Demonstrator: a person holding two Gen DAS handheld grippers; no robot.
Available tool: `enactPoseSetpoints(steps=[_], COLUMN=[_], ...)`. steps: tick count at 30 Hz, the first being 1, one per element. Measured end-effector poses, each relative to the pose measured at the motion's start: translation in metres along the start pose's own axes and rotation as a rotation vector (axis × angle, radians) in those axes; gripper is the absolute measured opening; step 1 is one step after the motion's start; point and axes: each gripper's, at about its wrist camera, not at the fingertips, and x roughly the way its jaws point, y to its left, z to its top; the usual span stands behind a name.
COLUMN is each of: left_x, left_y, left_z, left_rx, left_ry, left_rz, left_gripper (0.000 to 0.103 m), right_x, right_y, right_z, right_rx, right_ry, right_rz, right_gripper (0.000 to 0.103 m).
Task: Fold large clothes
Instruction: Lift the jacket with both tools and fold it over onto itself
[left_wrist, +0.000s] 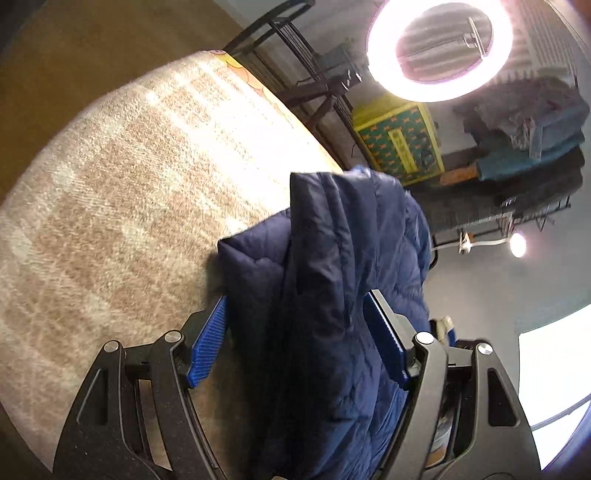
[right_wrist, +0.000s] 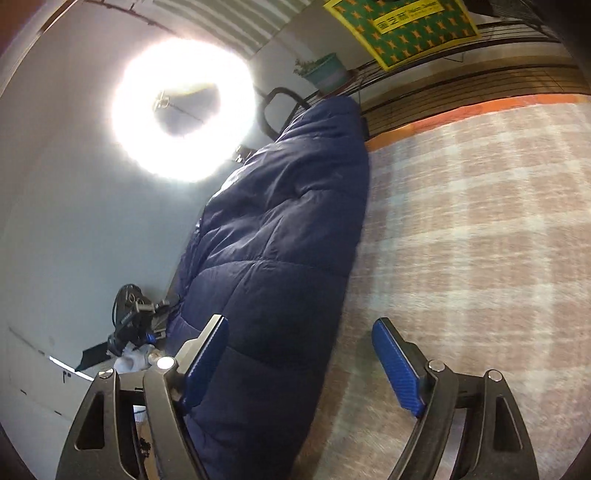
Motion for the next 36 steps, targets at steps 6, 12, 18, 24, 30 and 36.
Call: enactPoseSetpoints(steps=[6,12,18,24,30,36], left_x=[0.015,0.031,0.043,0.029,0.012,0.001], left_y=[-0.008,-0.027,-0.056,-0.09,-0.112,-0.151], left_z=[0.005,0.004,-0.009,-0.028,-0.046,-0.079], left_rx=[0.028,0.103,0.193,0.305,0.321,0.376], left_ry=[-0.017,-0.032,-0.059,-0.116,-0.134,-0.12], left_rz=[0.03,0.124,0.189,0.263,0.25,0.223], left_gripper=[0.075,0.073,0.033,0.017,0.014,0.013], right_x=[0.016,0.031,0.028,0.007,-0.022,-0.071], right_y=[0.011,0.03,0.039,0.057,0.083,0.1], right_z=[0.005,0.002,-0.001,-0.007,-0.017,-0.033], right_rx=[0.005,-0.037,-0.057,-0.121,-0.19,-0.236], right_ry=[0.01,0.008,0.005,-0.027,-0.043,-0.061], right_rz=[0.022,-0.025,-0.093,-0.14,-0.198,-0.243], right_gripper=[0.083,0.083,0.055,0.028,0.024,0.023])
